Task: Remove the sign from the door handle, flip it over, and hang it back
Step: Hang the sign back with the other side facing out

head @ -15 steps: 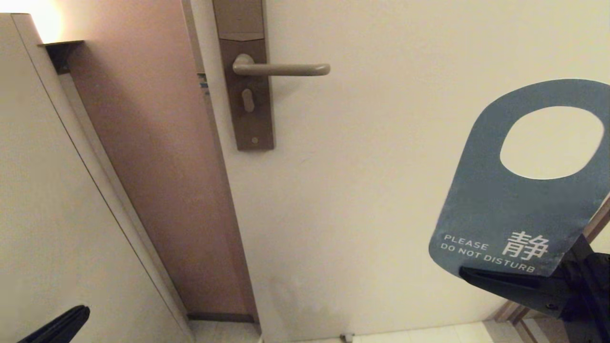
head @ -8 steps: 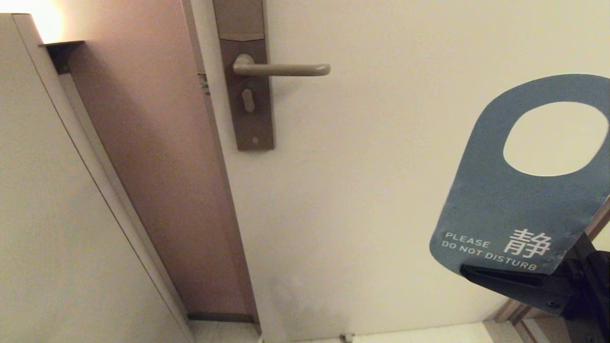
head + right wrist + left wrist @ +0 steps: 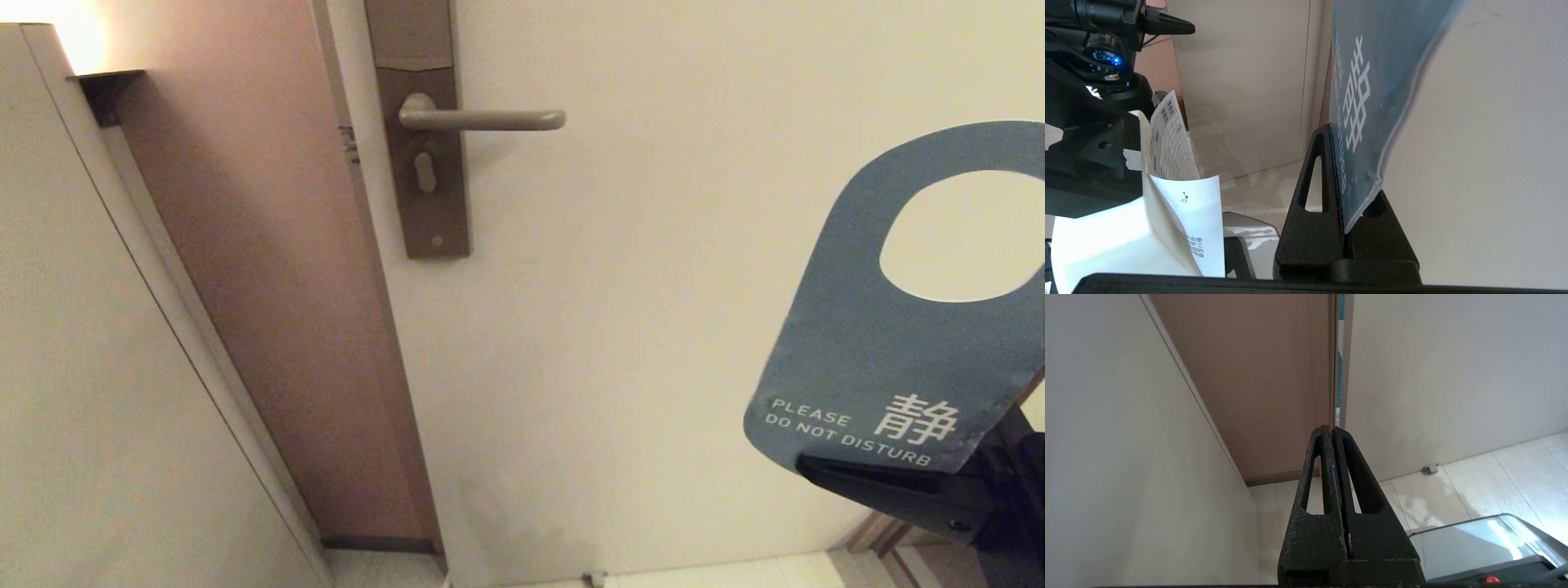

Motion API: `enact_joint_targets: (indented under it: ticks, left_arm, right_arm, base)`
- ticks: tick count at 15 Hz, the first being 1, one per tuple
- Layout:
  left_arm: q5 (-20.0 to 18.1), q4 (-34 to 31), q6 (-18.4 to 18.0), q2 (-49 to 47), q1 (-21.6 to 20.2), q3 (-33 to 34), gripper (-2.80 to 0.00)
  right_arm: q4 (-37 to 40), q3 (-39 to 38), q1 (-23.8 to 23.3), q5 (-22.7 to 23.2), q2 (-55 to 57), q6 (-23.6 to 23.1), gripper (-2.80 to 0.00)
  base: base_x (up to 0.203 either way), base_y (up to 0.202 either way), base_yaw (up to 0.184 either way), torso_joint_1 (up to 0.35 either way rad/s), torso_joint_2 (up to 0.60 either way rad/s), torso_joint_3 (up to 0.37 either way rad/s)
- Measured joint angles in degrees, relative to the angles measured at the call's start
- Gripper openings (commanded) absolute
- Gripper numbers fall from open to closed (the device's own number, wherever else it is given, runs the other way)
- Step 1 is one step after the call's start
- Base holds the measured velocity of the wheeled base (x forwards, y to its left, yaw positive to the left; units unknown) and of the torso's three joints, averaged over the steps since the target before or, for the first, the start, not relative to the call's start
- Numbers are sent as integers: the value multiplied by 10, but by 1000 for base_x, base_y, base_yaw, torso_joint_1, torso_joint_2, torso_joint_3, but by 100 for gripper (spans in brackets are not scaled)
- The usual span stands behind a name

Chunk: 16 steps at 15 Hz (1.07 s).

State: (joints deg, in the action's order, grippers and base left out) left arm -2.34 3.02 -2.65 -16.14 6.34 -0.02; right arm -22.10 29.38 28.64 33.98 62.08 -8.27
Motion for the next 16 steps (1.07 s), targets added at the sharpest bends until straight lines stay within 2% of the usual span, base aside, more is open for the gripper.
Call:
enact_joint_targets:
  ticks: [4, 11, 16]
  left_arm:
    - [13, -37, -36, 0, 1, -1, -280]
    - [15, -30, -12, 1, 1, -1, -280]
    - [15, -30, -11, 0, 1, -1, -280]
  right_arm:
    - [0, 1, 0, 0, -6, 0, -280]
    - [3, 1, 0, 0, -23, 1, -280]
    - [3, 1, 0, -1, -26, 1, -280]
  base:
    - [0, 0, 0, 0, 0, 0]
    - [0, 0, 0, 0, 0, 0]
    - [0, 0, 0, 0, 0, 0]
